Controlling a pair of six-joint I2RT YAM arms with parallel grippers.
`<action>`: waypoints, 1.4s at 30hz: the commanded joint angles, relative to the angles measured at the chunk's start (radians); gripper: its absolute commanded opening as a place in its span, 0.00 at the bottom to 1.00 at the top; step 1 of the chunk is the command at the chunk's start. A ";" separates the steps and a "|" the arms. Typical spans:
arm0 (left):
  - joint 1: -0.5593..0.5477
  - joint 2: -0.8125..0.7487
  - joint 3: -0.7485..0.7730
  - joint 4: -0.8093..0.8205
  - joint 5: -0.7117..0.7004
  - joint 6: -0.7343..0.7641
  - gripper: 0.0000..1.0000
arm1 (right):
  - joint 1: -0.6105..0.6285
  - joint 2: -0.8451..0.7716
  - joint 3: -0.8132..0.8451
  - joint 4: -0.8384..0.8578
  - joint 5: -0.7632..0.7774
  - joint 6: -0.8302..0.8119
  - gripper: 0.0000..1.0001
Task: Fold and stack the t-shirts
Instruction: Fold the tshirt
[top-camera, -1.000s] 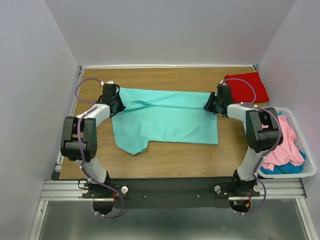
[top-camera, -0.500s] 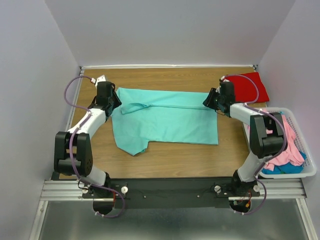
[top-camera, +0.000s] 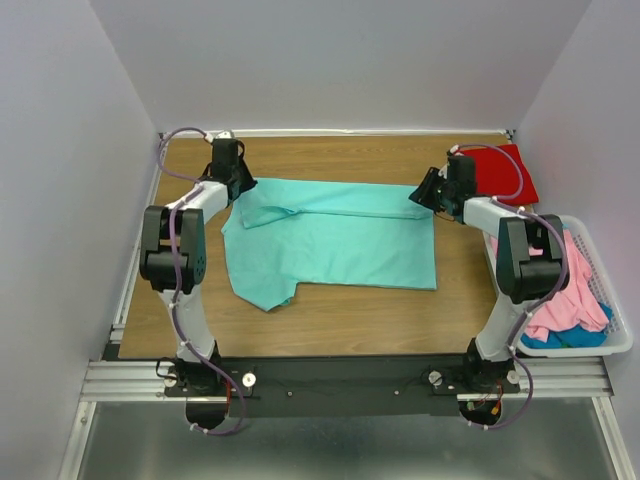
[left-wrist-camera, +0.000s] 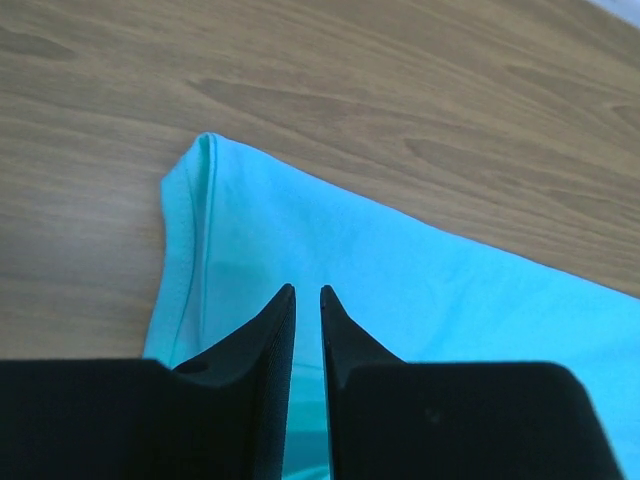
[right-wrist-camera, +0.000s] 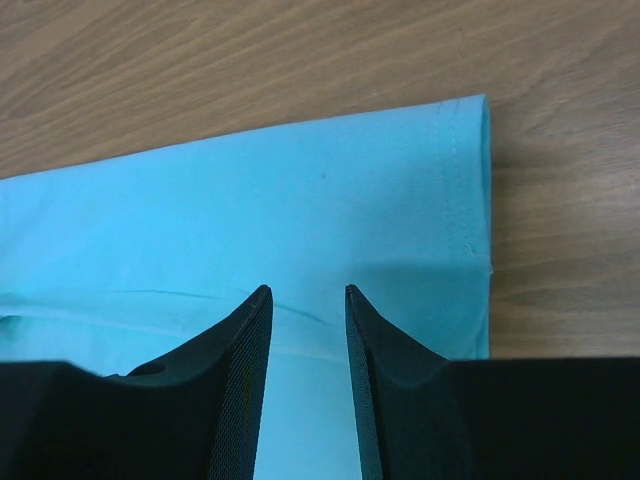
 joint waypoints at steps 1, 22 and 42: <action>0.011 0.085 0.062 -0.031 0.063 -0.012 0.22 | -0.043 0.075 0.031 0.006 -0.042 0.036 0.42; 0.061 -0.139 -0.169 -0.019 0.099 -0.064 0.34 | -0.163 0.060 0.067 0.014 -0.286 0.047 0.43; 0.051 -0.812 -0.617 -0.014 0.050 0.083 0.54 | 0.385 0.214 0.275 0.168 -0.494 0.137 0.48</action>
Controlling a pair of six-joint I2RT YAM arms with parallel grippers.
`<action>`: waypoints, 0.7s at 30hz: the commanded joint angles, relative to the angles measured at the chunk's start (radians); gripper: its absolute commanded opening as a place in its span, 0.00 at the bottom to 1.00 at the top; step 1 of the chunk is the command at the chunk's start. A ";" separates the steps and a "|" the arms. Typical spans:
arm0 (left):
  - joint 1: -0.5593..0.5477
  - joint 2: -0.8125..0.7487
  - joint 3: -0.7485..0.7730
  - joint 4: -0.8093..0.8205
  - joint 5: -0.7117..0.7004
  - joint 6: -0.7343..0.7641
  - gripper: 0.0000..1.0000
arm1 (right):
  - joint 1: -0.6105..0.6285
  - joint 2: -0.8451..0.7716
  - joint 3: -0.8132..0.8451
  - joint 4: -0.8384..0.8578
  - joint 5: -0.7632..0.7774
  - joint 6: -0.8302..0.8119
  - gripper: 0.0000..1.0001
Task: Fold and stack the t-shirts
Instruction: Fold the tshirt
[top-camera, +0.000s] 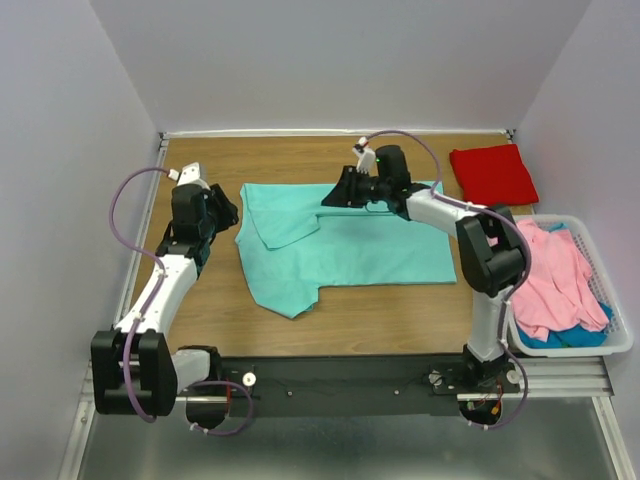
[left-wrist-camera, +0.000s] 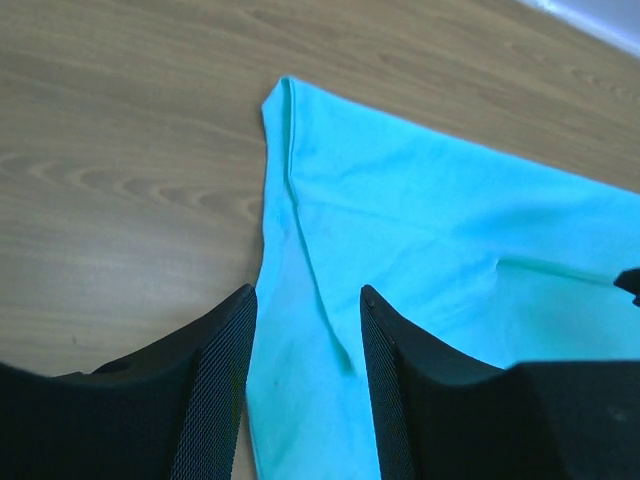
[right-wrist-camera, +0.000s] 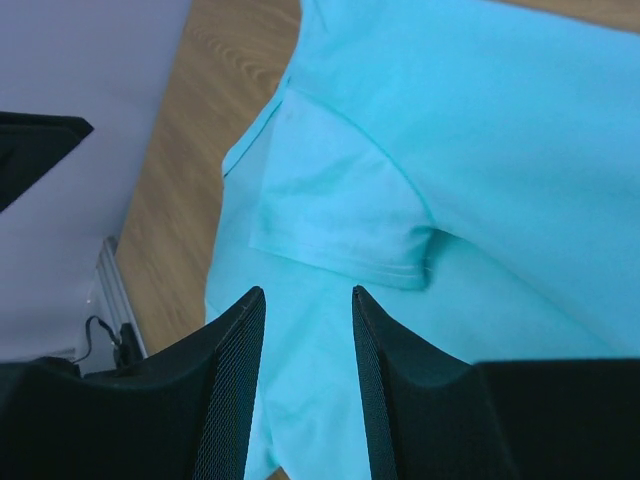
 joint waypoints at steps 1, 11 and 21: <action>-0.002 -0.084 -0.071 -0.016 -0.011 0.025 0.54 | 0.048 0.086 0.031 0.144 -0.056 0.107 0.48; -0.004 -0.072 -0.113 -0.058 -0.031 0.012 0.54 | 0.073 0.304 -0.061 0.462 -0.084 0.378 0.47; -0.031 -0.018 -0.114 -0.133 -0.008 -0.021 0.54 | 0.074 0.126 -0.059 0.035 0.075 0.065 0.48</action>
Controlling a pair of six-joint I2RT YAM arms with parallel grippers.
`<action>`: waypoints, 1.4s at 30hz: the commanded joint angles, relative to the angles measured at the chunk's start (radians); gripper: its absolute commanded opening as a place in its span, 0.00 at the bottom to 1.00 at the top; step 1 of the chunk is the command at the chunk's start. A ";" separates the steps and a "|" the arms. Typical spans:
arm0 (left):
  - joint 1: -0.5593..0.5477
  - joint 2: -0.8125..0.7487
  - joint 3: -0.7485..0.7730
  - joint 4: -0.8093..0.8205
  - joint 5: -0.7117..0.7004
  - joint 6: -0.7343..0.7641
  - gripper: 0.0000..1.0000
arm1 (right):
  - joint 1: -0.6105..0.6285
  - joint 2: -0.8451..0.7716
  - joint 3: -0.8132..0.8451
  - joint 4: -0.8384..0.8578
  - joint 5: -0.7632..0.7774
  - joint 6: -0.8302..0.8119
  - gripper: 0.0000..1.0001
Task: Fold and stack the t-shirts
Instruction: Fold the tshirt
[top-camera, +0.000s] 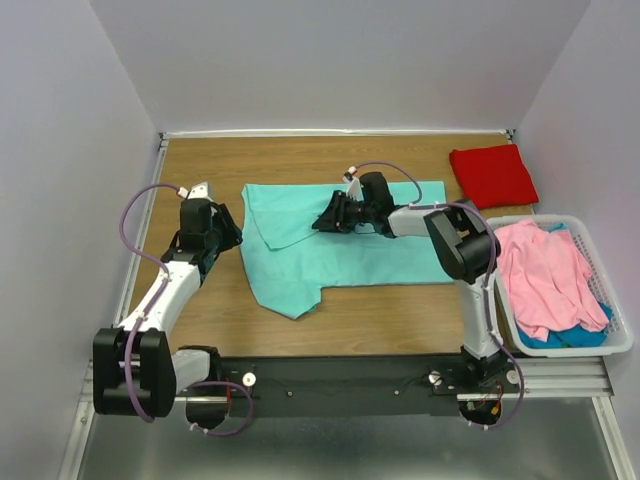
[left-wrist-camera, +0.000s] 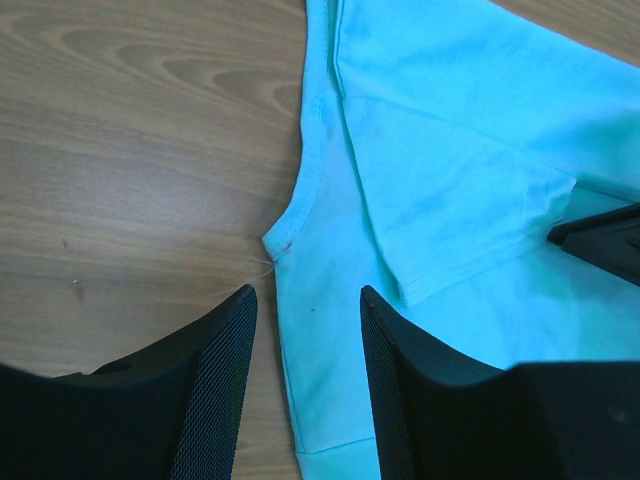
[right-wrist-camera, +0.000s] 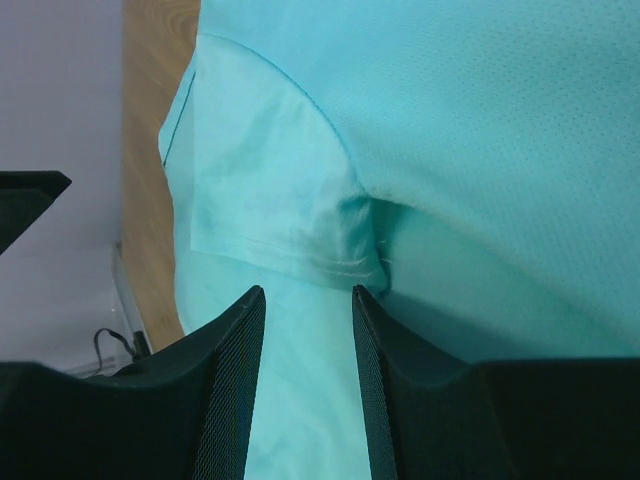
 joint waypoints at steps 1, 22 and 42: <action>-0.011 0.012 0.001 -0.057 -0.003 -0.015 0.54 | 0.004 -0.145 -0.012 -0.258 0.117 -0.202 0.48; -0.150 0.150 -0.001 -0.296 0.006 -0.066 0.51 | -0.001 -0.997 -0.510 -0.681 0.747 -0.379 0.51; -0.232 0.102 0.040 -0.413 -0.189 -0.162 0.38 | -0.001 -1.093 -0.589 -0.698 0.778 -0.382 0.51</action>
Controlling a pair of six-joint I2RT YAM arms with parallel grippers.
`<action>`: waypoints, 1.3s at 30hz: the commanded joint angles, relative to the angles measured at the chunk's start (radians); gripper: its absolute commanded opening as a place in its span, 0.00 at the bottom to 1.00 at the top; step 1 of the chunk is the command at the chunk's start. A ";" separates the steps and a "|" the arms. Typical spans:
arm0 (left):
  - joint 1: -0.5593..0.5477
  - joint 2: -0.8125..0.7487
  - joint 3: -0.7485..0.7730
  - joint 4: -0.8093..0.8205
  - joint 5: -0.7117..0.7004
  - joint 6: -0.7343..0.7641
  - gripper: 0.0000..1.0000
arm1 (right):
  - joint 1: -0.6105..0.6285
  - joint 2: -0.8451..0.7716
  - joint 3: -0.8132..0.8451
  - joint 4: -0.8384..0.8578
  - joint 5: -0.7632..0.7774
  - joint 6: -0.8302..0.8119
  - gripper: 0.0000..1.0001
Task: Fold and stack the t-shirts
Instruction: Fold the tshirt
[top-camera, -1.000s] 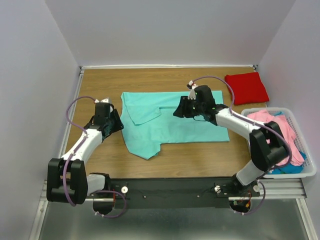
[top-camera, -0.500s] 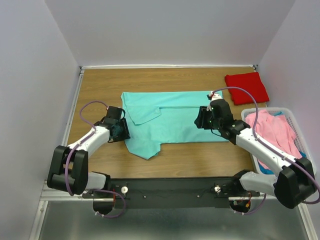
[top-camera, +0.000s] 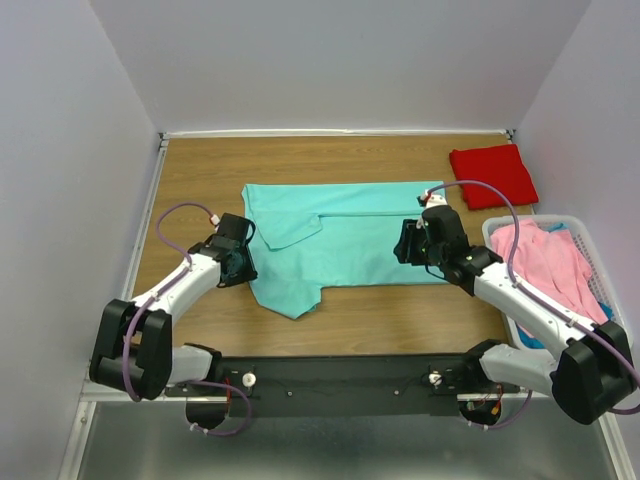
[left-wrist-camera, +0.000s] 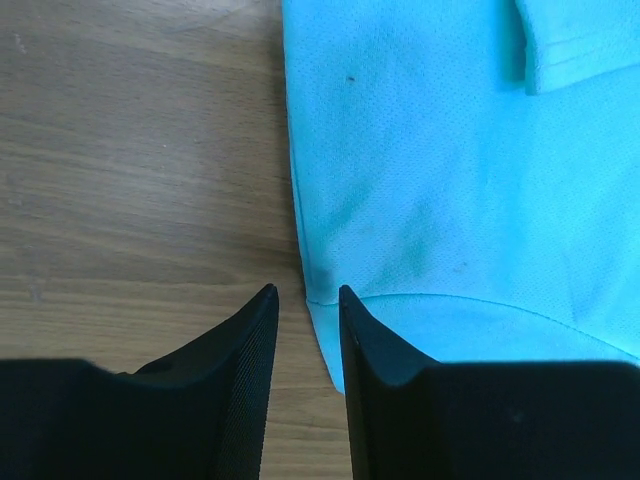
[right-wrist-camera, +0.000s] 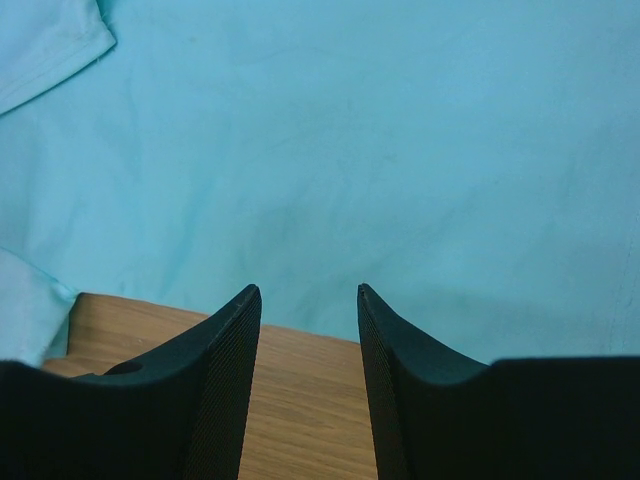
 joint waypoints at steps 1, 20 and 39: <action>-0.004 -0.006 0.027 -0.027 -0.057 -0.027 0.38 | -0.002 -0.013 -0.023 -0.019 0.028 -0.014 0.51; -0.055 0.134 0.039 -0.002 -0.047 -0.025 0.29 | 0.000 -0.013 -0.039 -0.019 0.045 -0.016 0.51; -0.009 0.192 0.108 0.026 -0.135 0.030 0.00 | -0.094 0.094 -0.020 -0.195 0.105 0.148 0.52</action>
